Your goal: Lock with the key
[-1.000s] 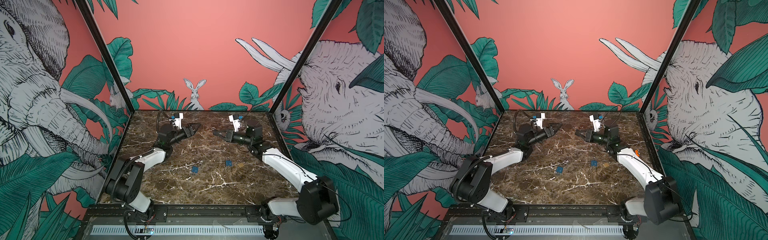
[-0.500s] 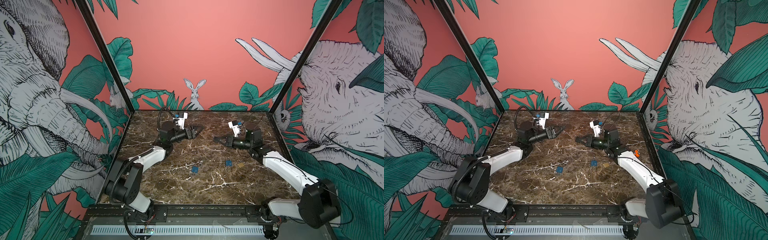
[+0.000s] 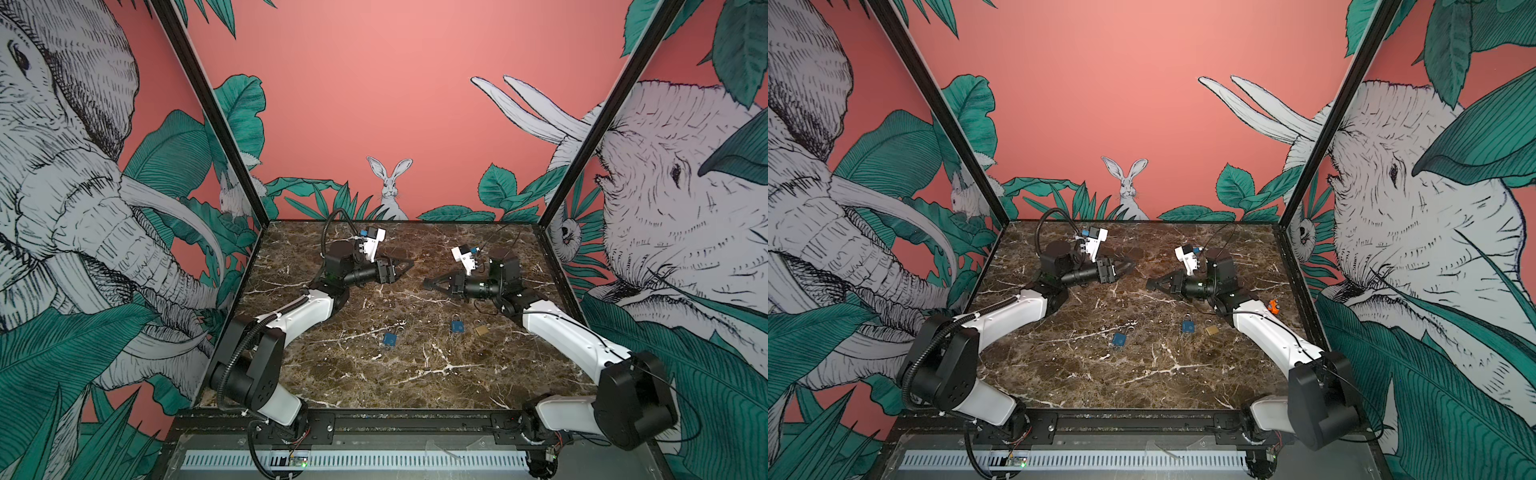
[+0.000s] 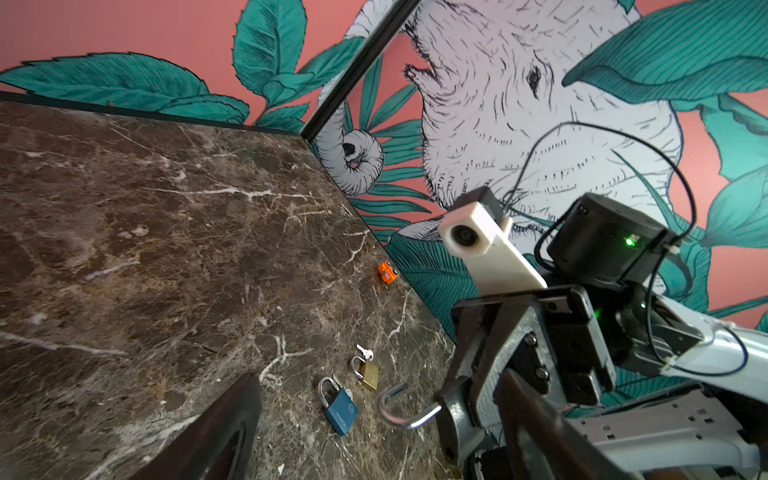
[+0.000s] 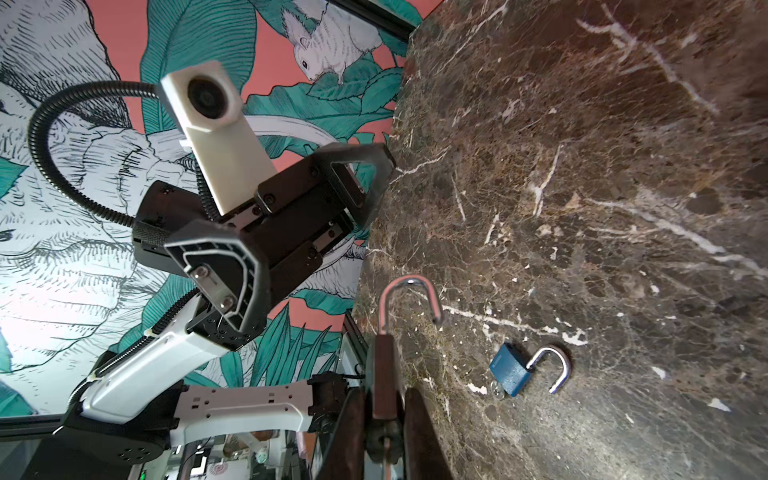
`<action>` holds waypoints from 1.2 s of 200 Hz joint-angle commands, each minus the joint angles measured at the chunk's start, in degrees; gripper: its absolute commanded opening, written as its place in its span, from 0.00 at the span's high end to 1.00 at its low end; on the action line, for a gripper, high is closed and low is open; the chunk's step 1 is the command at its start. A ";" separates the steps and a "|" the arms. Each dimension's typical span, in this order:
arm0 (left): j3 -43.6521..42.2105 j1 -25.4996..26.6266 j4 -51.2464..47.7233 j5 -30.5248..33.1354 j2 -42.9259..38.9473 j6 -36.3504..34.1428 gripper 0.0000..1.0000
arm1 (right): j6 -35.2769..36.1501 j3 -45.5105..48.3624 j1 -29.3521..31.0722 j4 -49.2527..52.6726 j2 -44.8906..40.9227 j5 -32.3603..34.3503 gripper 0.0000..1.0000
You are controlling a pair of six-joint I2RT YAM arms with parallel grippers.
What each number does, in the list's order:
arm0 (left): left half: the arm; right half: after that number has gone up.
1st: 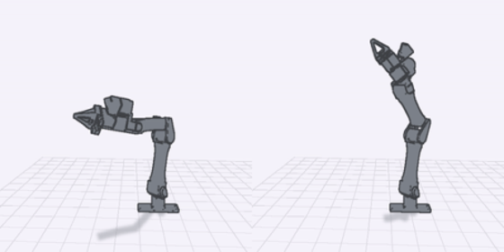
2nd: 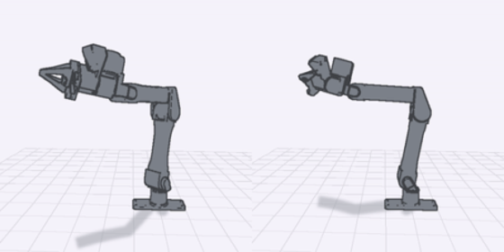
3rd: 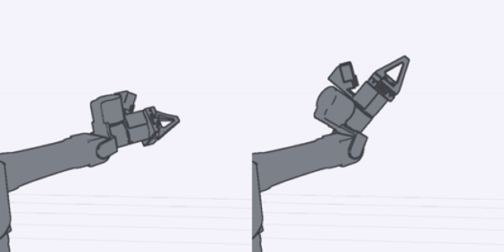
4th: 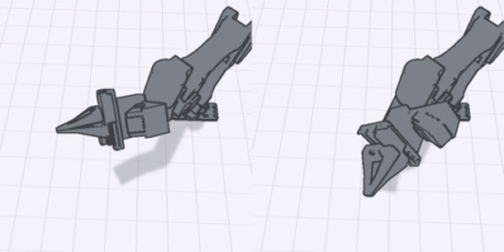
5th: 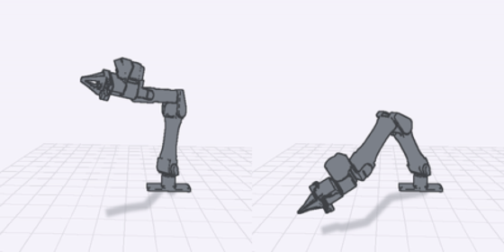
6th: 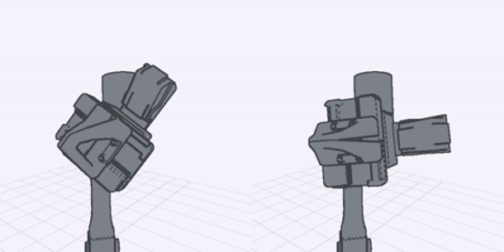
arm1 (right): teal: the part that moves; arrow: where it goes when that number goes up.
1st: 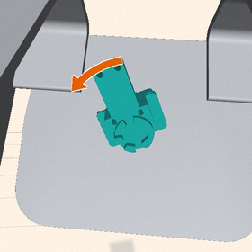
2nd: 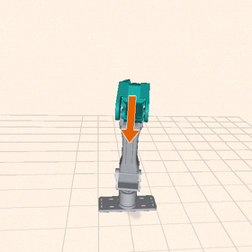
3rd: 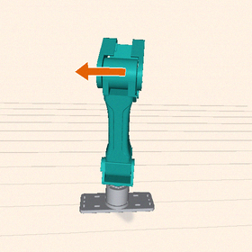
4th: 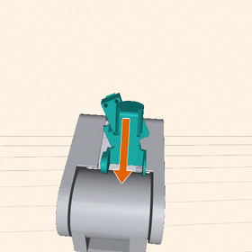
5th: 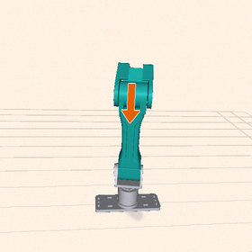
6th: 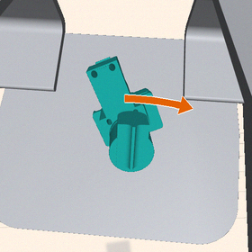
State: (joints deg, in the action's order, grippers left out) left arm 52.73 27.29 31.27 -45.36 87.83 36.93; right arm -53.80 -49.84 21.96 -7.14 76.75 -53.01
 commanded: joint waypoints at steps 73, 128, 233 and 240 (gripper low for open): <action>3.62 3.21 -1.54 -5.42 2.26 -2.09 0.25 | -8.07 1.08 -0.38 -12.35 0.86 -4.20 1.00; 1.88 3.23 0.23 -6.89 1.30 0.12 0.44 | -8.01 1.37 -1.50 -15.35 1.05 -4.34 1.00; 0.71 3.28 1.26 -8.10 -0.02 2.26 0.70 | -3.30 1.24 -2.71 -12.53 1.19 -4.75 1.00; 0.71 3.29 1.25 -8.18 -0.18 2.27 0.71 | -2.12 1.11 -2.71 -11.60 0.95 -4.69 1.00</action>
State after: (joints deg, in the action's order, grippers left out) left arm 54.41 30.35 30.57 -52.03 90.72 38.74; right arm -59.88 -48.80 19.44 -18.55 78.61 -56.84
